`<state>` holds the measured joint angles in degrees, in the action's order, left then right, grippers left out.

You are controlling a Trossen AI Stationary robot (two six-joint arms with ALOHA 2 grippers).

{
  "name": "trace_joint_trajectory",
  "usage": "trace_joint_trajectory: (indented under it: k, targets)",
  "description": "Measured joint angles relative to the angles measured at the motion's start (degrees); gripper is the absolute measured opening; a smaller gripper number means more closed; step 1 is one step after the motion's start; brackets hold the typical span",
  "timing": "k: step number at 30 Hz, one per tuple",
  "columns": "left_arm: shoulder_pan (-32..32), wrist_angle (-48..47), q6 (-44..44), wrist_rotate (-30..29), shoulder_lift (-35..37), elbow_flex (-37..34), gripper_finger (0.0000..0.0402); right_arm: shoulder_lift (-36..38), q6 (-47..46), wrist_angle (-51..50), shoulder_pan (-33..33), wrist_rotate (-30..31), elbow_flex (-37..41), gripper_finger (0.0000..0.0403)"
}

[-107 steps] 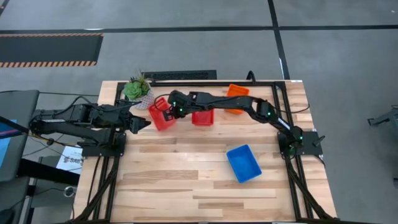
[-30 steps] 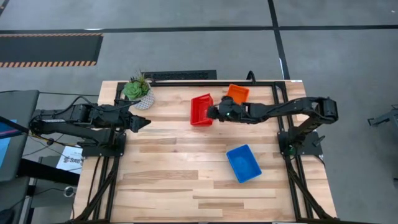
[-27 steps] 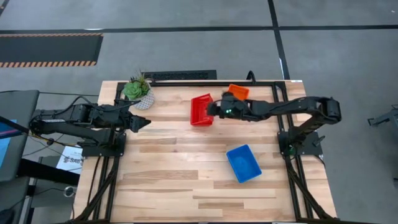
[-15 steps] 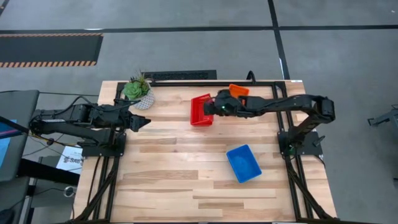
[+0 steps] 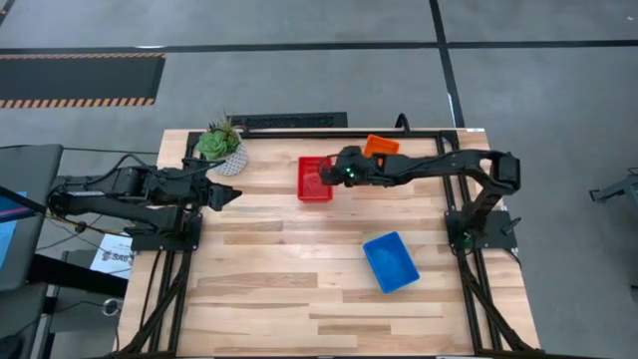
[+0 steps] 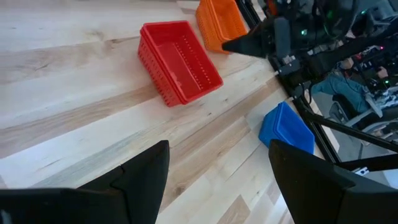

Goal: Stack baskets by color
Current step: Stack the left red bin on top of the right red bin, then return to Home Position

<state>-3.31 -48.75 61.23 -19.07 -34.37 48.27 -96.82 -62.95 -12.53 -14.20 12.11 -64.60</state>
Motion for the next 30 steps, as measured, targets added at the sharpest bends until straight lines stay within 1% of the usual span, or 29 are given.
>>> trace_joint_trajectory:
  k: [4, 7, 9, 11, 14, 19, 20, 21, 22, 23, 24, 26, 28, 30]
  targets:
    - [0.0, 0.2, -0.4, -0.1, 0.0, 0.0, 0.0263, 4.2, 1.2, -0.9, -0.3, 0.6, 0.1, 0.0181]
    - [0.0, 1.6, -2.8, -0.1, 0.0, 0.0, 0.0263, 10.6, 5.6, 0.0, 0.8, 1.3, 0.0, 0.0183]
    - [0.0, 5.0, -5.2, 0.7, 0.0, 0.0, 0.0263, 15.8, 10.9, -0.4, 1.7, 1.3, 0.0, 0.0184]
    - [0.0, 8.7, -6.8, 0.8, 0.1, 0.0, 0.0263, 21.1, 14.3, 0.2, 3.0, 1.3, -0.1, 0.0184]
    - [0.0, 10.8, -7.4, -0.2, 0.4, 0.0, 0.0263, 28.7, 15.3, -1.0, 5.4, 1.3, -0.1, 0.0183]
    - [0.0, 10.0, -5.5, 2.2, 0.2, 0.0, 0.0263, 37.8, 18.1, -2.8, 9.4, 1.4, 0.0, 0.0180]
    - [0.0, 10.0, -3.8, 2.7, 0.2, 0.0, 0.0263, 39.0, 21.1, -2.6, 10.5, 1.9, 0.0, 0.0180]
    - [0.0, 10.7, -4.6, 2.4, 0.2, 0.0, 0.0263, 40.0, 26.5, -1.4, 12.0, 2.3, 0.2, 0.0181]
    - [0.0, 12.5, -8.9, 2.1, 0.3, 0.0, 0.0263, 40.8, 31.7, 1.0, 13.8, 3.6, 0.9, 0.0182]
    - [0.0, 15.3, -15.0, 2.6, 0.3, 0.0, 0.0263, 41.6, 35.0, 4.4, 15.3, 5.2, 2.2, 0.0183]
    - [0.0, 18.5, -20.6, 3.8, 0.3, 0.0, 0.0263, 42.5, 36.9, 7.4, 16.3, 6.3, 3.9, 0.0184]
    - [0.1, 23.6, -29.1, 6.6, 1.3, 0.0, 0.0263, 45.5, 38.4, 9.4, 16.5, 6.4, 8.2, 0.0185]
    - [0.6, 25.1, -34.1, 6.8, 2.5, 0.0, 0.0263, 49.2, 38.0, 12.4, 16.4, 7.2, 13.8, 0.0184]
    - [0.9, 25.2, -36.3, 6.4, 4.3, -1.2, 0.0263, 52.1, 37.6, 18.8, 16.4, 8.0, 21.1, 0.0182]
